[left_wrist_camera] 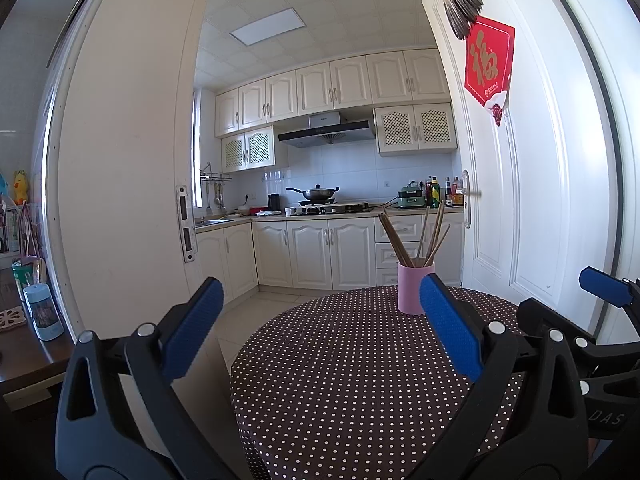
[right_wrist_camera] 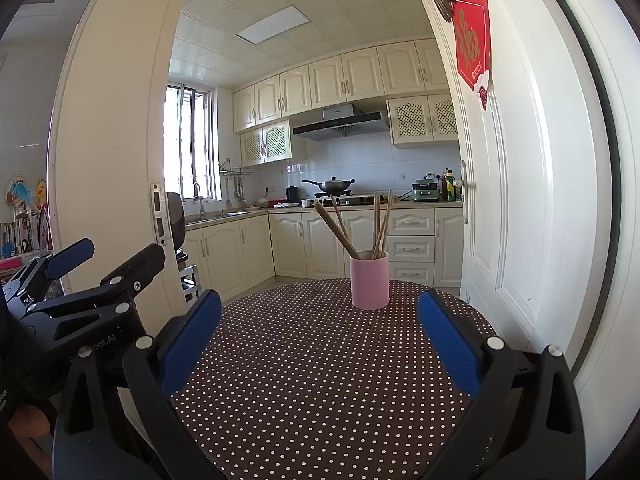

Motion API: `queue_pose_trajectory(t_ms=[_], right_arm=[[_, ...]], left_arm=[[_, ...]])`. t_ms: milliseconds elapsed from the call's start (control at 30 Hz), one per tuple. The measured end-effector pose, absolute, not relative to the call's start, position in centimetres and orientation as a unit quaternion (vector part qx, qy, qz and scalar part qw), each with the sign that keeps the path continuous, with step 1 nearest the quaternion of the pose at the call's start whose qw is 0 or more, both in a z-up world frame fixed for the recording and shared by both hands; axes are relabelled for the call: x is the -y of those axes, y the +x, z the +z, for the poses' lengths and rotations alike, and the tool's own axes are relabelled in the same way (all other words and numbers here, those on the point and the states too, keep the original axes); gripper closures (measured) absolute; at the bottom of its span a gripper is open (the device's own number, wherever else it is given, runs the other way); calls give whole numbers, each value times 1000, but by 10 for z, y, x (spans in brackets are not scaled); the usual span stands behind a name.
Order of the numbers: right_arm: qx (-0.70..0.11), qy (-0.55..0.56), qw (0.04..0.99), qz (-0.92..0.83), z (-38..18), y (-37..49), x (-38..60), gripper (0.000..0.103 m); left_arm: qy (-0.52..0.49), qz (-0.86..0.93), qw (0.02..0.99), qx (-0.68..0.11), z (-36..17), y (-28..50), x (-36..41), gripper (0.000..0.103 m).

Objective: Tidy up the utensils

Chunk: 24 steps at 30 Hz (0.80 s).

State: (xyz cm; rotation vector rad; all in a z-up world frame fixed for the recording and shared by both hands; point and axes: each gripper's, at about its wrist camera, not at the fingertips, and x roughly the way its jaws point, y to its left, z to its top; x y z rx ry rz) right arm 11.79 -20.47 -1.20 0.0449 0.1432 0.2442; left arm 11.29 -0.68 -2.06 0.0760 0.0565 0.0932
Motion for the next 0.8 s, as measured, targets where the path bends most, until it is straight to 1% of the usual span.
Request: queue_pose_trajectory(t_ms=[800], right_arm=[[-72, 23, 990, 121, -12, 118, 203, 8]], left_arm=[[39, 47, 998, -28, -20, 114, 6, 7]])
